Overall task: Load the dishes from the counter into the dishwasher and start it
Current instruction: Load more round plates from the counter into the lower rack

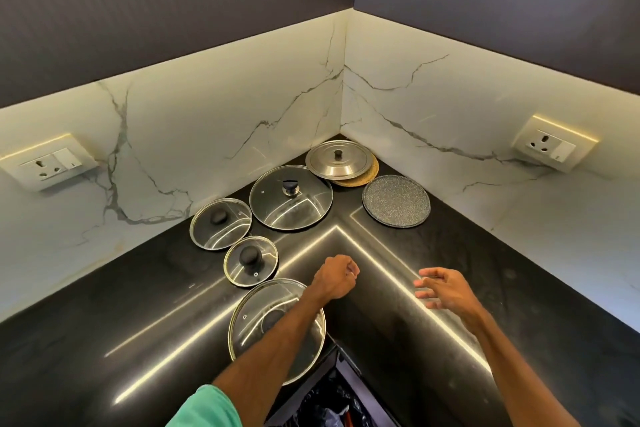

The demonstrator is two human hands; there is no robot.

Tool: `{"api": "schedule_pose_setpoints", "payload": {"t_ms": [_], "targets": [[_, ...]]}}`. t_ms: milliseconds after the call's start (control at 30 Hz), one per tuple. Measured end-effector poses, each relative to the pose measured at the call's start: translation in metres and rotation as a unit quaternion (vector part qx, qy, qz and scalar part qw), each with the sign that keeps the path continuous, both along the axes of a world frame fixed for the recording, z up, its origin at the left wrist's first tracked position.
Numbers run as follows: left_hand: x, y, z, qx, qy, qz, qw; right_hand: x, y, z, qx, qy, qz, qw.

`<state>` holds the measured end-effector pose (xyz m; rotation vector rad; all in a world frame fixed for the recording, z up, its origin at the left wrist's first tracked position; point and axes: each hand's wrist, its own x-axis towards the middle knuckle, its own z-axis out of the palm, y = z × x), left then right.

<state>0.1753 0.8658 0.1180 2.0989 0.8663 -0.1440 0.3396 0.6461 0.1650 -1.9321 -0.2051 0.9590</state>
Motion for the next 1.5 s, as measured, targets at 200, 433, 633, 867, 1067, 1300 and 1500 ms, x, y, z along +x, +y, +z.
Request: {"api": "schedule_pose_setpoints", "payload": {"t_ms": [200, 433, 633, 867, 1067, 1300, 1500], "targets": [[0.032, 0.029, -0.006, 0.001, 0.019, -0.024, 1.0, 0.02, 0.039, -0.037, -0.057, -0.058, -0.025, 0.996], [0.063, 0.074, -0.024, 0.031, 0.035, -0.049, 0.998, 0.065, 0.132, -0.067, -0.147, -0.306, 0.207, 0.917], [0.095, 0.1, -0.037, 0.085, 0.044, -0.046, 0.994, 0.097, 0.178, -0.1, -0.262, -0.297, 0.306, 0.866], [0.19, 0.129, -0.03, 0.218, -0.011, -0.07, 0.973, 0.067, 0.128, -0.103, -0.273, -0.289, 0.28, 0.874], [0.252, 0.16, -0.048, 0.274, 0.064, -0.111, 0.953, 0.06, 0.085, -0.107, -0.241, -0.282, 0.259, 0.892], [0.235, 0.143, -0.064, 0.334, 0.041, -0.17, 0.926, 0.063, 0.09, -0.106, -0.234, -0.262, 0.246, 0.904], [0.209, 0.134, -0.081, 0.342, 0.008, -0.151, 0.927, 0.06, 0.09, -0.108, -0.246, -0.261, 0.249, 0.9]]}}
